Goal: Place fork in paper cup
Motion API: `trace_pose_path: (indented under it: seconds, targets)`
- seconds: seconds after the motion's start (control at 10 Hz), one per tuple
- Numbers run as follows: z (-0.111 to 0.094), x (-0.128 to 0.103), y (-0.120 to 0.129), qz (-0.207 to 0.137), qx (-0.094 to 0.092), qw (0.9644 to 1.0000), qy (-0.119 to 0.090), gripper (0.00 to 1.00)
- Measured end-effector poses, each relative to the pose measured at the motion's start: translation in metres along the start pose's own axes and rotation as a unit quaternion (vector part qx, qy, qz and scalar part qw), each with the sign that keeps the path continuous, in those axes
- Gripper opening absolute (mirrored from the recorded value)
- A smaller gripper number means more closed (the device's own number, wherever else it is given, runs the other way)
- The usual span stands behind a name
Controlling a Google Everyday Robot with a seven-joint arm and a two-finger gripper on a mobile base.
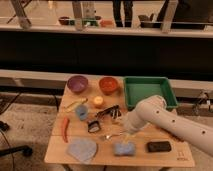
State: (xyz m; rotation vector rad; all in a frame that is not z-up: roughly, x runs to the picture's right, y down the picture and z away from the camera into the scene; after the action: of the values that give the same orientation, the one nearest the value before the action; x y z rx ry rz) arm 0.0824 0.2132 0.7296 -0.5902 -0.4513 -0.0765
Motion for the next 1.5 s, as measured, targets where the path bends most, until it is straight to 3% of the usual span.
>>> trace_pose_path:
  seconds: [1.2,1.5]
  targets:
    - [0.0010,0.0016,-0.0006,0.003,-0.001,1.0000,0.001,0.54]
    - [0.0091,0.0056,-0.0049,0.005,-0.007,1.0000,0.004,0.54]
